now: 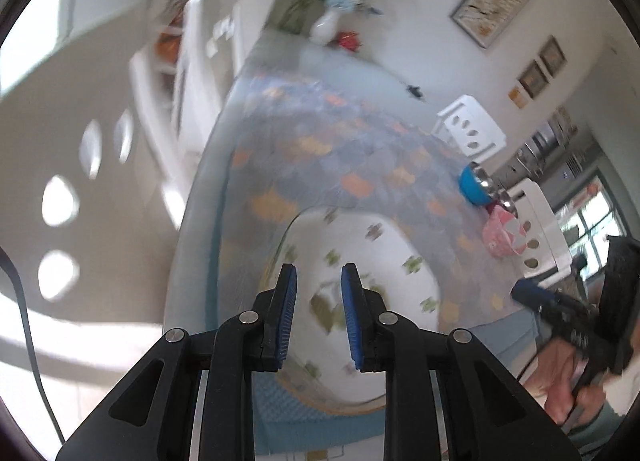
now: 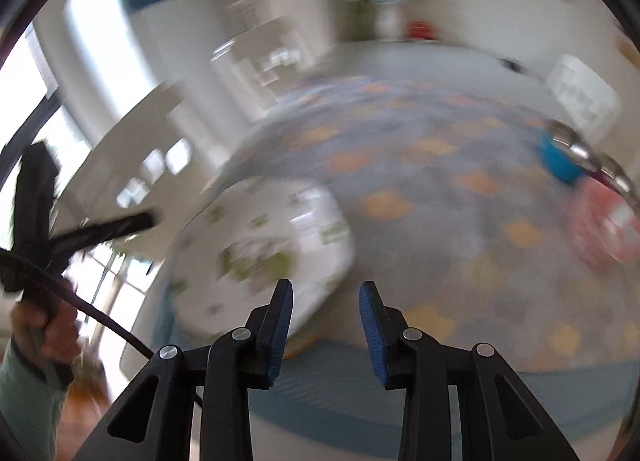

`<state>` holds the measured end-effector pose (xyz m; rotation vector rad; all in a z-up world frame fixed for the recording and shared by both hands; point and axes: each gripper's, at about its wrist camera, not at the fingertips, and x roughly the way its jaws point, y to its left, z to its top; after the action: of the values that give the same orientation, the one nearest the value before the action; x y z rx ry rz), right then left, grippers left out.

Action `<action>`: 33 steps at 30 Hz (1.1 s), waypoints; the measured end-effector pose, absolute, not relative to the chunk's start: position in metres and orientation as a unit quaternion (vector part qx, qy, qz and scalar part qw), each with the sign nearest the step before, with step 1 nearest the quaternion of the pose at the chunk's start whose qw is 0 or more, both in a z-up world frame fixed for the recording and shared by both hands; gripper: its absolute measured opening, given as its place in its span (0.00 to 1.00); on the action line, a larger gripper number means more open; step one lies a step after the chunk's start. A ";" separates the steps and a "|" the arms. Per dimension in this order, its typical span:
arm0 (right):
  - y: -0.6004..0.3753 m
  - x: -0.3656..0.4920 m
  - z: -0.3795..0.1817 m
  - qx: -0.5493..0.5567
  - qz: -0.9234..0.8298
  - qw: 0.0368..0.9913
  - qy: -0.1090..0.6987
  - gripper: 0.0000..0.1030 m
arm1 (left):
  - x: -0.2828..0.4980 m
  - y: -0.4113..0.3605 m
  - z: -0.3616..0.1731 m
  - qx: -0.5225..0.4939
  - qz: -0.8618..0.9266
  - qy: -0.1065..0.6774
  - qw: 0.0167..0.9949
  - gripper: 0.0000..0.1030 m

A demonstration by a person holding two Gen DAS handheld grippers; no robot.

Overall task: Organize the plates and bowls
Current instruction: 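Open the right gripper and withdraw from the plate stack, then move the right gripper to the pink cartoon bowl and close on its rim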

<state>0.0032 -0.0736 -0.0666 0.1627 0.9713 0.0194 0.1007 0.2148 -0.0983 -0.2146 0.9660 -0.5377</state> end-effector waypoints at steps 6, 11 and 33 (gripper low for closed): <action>-0.159 -0.026 -0.037 0.117 -0.127 0.886 0.430 0.45 | 0.113 0.164 -0.038 -0.027 -0.291 0.401 0.868 0.27; -0.201 -0.044 -0.023 0.166 -0.170 0.881 0.410 0.48 | 0.122 0.121 -0.009 -0.004 -0.310 0.389 0.867 0.28; -0.306 0.012 -0.046 0.282 -0.046 0.839 0.462 0.52 | 0.119 -0.022 -0.003 0.014 -0.306 0.433 0.848 0.65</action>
<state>0.0119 -0.3057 -0.0459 0.5956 0.9776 -0.0977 0.1186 -0.0224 -0.0027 0.0287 0.9130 -0.6453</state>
